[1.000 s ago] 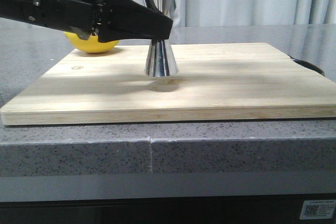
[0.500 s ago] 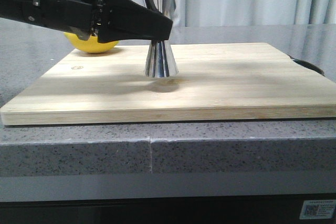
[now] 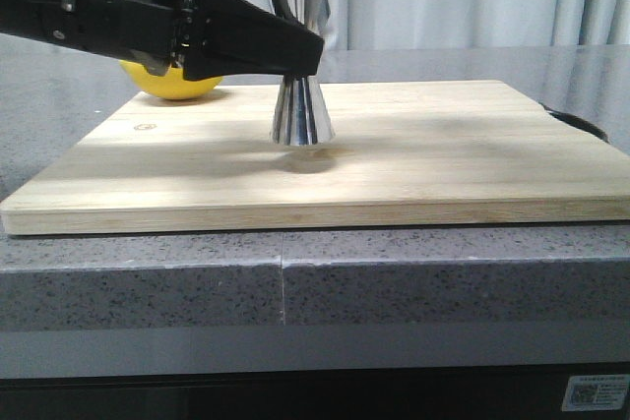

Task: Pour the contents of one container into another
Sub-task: 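Tilt the beaker with the right gripper, pouring liquid into the jigger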

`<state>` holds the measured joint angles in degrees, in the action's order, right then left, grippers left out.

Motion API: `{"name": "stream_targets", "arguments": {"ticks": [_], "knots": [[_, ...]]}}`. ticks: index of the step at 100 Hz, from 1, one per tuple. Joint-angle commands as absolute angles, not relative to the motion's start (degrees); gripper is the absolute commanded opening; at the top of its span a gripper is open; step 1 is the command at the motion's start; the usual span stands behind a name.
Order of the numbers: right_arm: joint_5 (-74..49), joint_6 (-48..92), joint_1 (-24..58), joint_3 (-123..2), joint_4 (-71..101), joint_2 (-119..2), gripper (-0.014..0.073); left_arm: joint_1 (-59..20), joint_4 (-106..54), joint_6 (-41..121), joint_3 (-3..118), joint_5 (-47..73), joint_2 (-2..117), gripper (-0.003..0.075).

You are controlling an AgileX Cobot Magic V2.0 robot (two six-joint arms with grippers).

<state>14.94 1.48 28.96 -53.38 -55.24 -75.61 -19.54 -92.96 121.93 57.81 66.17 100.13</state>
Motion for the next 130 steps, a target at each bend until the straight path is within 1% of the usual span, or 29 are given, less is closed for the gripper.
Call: {"name": "stream_targets", "arguments": {"ticks": [1, 130], "knots": [[17.73, 1.49, 28.87, -55.42, -55.60, -73.46, 0.0192, -19.97, -96.81, 121.37, 59.43, 70.34, 97.62, -0.0019], [17.73, 1.49, 28.87, -55.42, -62.61, -73.46, 0.0192, -19.97, -96.72, 120.93, 59.43, 69.21, 97.62, -0.0019]]}}
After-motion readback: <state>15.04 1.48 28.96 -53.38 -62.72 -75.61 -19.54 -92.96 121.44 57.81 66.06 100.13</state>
